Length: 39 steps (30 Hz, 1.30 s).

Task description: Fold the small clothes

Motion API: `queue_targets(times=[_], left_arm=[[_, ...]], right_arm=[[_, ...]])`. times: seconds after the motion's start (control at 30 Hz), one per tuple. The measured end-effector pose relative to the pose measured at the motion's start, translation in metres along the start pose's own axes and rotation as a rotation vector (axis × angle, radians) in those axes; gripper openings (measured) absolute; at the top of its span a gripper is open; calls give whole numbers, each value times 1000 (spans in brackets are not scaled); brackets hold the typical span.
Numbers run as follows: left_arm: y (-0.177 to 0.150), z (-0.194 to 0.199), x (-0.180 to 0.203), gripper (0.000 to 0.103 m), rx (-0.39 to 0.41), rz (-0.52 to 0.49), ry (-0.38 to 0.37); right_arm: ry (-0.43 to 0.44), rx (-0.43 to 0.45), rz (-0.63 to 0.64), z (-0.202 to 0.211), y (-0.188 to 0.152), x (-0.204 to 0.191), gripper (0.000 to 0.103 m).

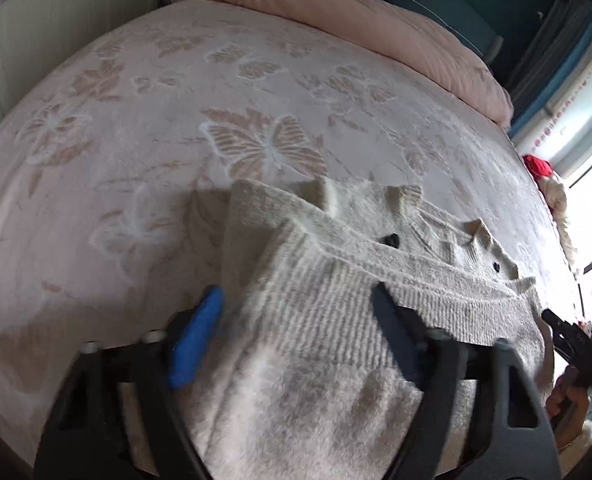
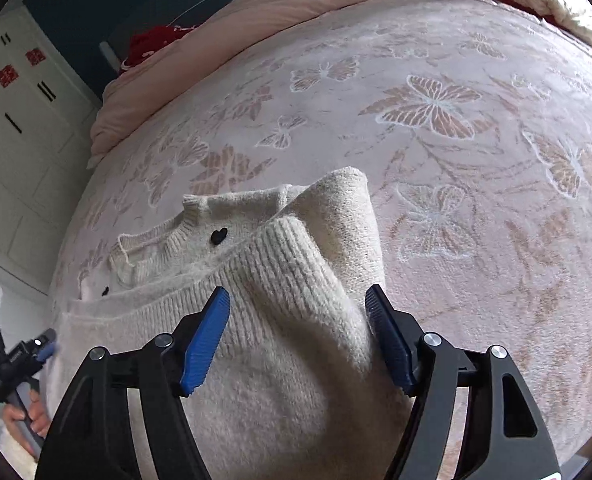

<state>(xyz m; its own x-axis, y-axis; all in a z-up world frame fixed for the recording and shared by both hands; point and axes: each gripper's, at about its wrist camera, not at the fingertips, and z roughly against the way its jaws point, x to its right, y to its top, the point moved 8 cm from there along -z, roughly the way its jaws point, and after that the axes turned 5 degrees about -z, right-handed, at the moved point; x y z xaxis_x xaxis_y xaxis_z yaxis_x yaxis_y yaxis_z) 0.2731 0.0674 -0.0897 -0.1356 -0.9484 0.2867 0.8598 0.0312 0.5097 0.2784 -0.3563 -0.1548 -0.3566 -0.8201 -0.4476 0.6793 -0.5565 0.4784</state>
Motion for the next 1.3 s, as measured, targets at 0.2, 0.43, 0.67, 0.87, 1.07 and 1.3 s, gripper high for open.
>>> queue_targets(times=[0.2, 0.43, 0.67, 0.87, 1.07, 1.3], left_arm=[[-8, 16, 6, 9, -3, -9, 18], [41, 112, 27, 8, 199, 12, -54], [115, 55, 3, 8, 173, 28, 69], [82, -56, -33, 9, -40, 23, 241], [62, -74, -53, 9, -34, 46, 235], [78, -23, -15, 22, 102, -34, 190]], right_arm=[[-6, 9, 20, 17, -14, -4, 8], [127, 235, 65, 111, 36, -47, 7], [83, 222, -31, 57, 107, -25, 7], [-97, 32, -56, -53, 76, 24, 7], [-54, 25, -92, -66, 69, 43, 6], [-10, 133, 3, -11, 83, -3, 39]])
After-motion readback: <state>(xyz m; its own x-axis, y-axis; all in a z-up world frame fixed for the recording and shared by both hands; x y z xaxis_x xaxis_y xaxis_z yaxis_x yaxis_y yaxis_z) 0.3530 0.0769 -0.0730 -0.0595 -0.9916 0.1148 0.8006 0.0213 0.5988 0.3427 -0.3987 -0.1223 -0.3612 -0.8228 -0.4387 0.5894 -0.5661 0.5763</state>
